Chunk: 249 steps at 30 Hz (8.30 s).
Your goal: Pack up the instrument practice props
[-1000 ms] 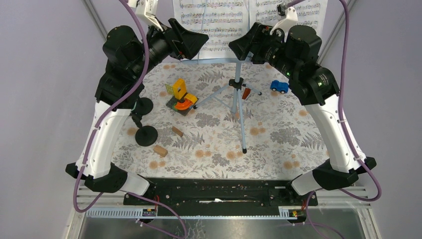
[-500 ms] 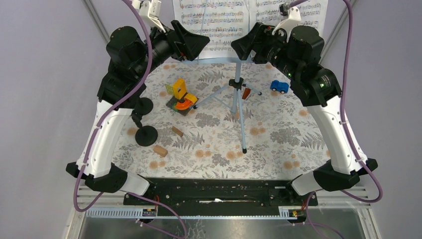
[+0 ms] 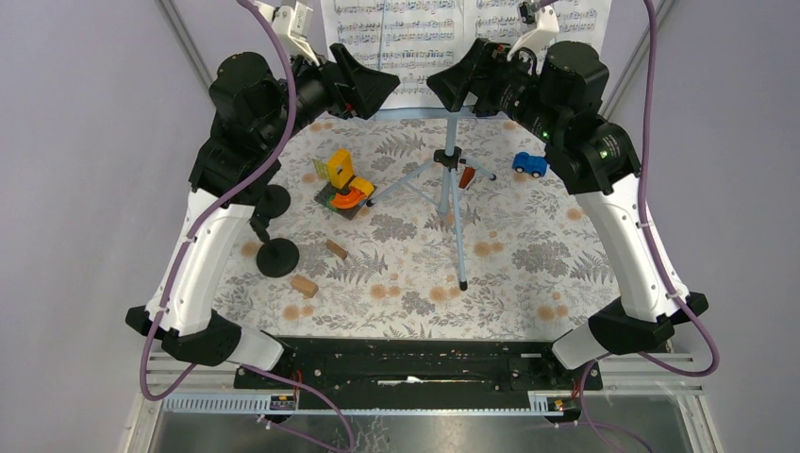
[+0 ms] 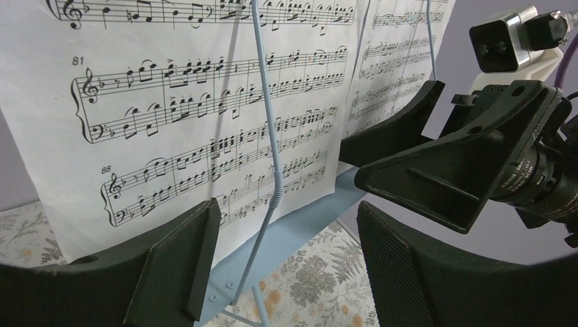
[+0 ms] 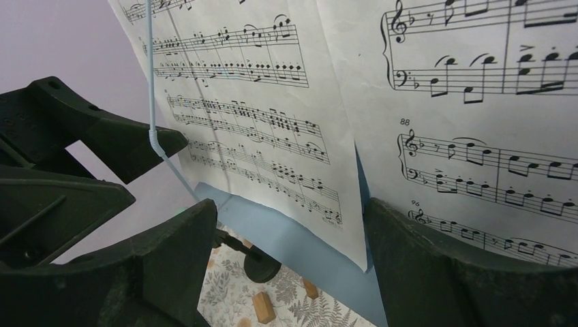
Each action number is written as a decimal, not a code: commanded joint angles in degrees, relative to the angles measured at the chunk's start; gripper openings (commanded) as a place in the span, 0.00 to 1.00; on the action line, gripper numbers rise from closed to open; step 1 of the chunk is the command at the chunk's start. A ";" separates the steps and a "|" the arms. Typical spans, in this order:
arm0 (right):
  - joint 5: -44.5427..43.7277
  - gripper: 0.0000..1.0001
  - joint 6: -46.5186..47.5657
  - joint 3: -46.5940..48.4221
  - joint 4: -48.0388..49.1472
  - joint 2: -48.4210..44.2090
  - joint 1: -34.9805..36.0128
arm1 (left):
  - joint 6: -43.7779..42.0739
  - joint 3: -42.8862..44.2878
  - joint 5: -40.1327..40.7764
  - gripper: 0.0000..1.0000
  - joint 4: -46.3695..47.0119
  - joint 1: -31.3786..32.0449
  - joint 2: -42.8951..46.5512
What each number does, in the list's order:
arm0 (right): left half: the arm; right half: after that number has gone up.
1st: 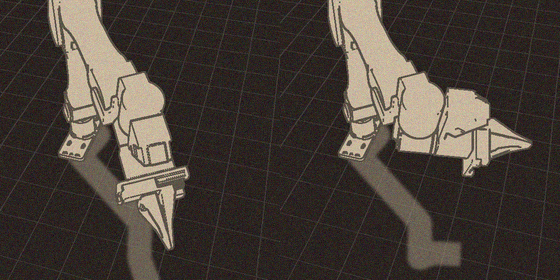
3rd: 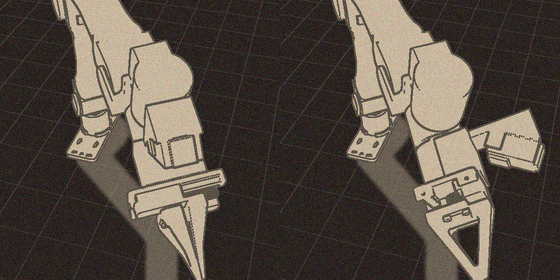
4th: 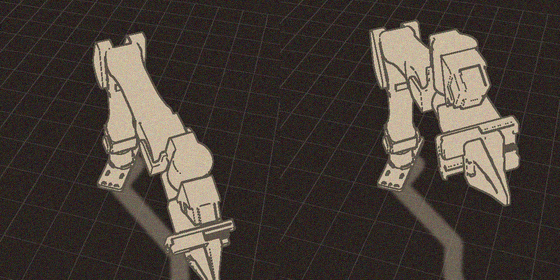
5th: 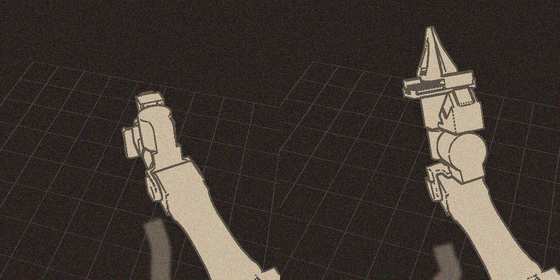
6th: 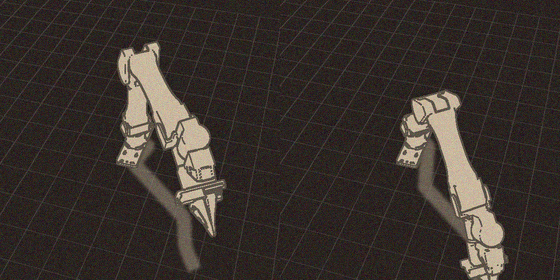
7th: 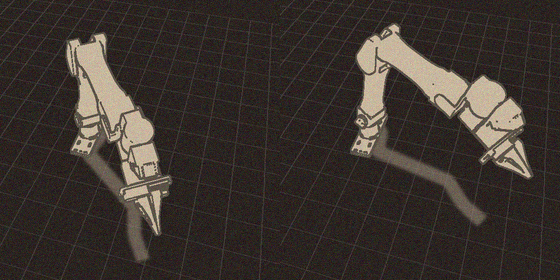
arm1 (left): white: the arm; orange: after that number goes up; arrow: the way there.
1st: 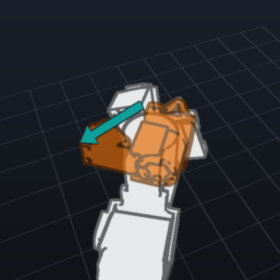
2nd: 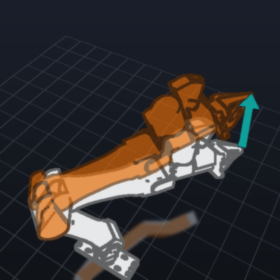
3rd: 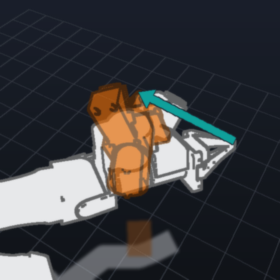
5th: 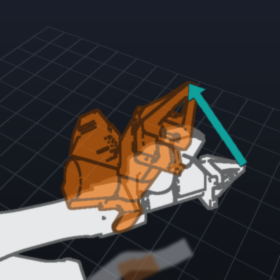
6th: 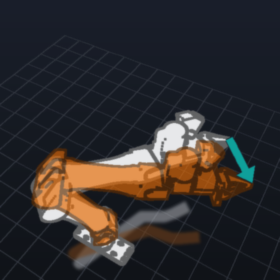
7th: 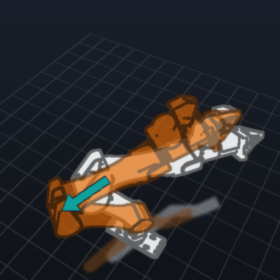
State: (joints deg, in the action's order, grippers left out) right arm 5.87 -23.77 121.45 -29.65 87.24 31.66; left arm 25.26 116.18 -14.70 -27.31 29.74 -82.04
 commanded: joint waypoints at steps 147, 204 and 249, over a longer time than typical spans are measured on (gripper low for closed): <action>-18.05 0.00 1.13 -41.71 -8.19 -47.92 -2.21 | 0.95 -8.10 3.03 0.72 15.66 0.23 4.94; -11.43 0.29 -10.48 -81.69 16.89 -9.65 -47.73 | -0.65 -50.96 8.26 0.99 -3.92 0.21 39.37; 36.47 0.97 -4.15 -25.60 4.26 -30.39 -53.63 | -3.39 -4.57 -4.70 0.97 -7.27 0.23 14.76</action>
State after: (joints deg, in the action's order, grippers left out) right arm 29.10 -24.99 91.37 -27.51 53.98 -21.76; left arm 21.80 107.11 -14.55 -38.06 29.85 -63.16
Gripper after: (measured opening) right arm 0.967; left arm 0.983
